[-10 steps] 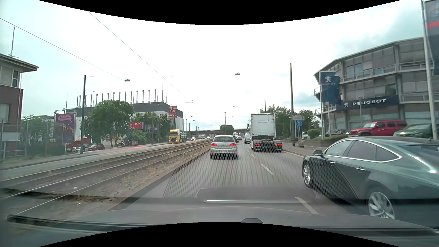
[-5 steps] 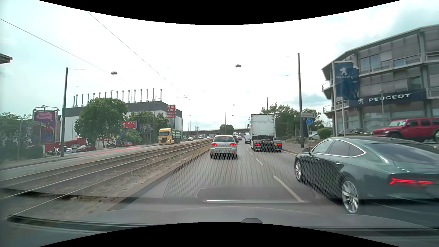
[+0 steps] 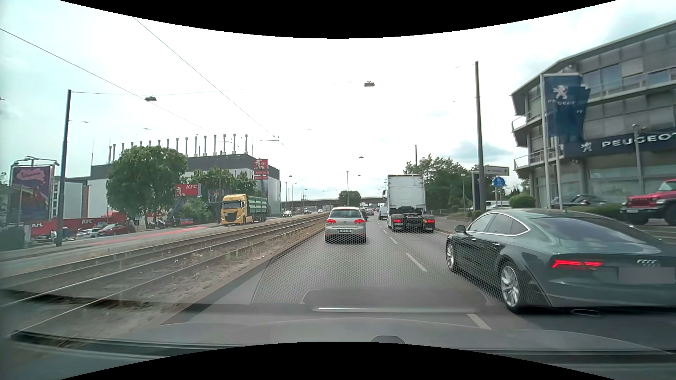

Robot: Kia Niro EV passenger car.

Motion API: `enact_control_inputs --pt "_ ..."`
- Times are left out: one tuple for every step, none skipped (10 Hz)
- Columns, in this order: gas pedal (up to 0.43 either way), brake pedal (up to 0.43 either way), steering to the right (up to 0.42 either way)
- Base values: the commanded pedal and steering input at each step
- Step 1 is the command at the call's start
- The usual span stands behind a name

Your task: Follow the waypoints while adhering to traffic rules and regulations

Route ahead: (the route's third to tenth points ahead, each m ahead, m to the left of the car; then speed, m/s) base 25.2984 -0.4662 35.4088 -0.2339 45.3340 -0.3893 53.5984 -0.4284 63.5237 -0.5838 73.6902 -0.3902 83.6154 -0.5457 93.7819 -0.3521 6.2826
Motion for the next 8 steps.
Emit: enact_control_inputs --pt "0.000 0.000 -0.014" --pt "0.000 0.000 -0.014" --pt "0.000 0.000 -0.014" --pt "0.000 0.000 -0.013" --pt "0.000 0.000 -0.011" --pt "0.000 0.000 -0.008" --pt "0.000 0.000 -0.007" --pt "0.000 0.000 -0.007"
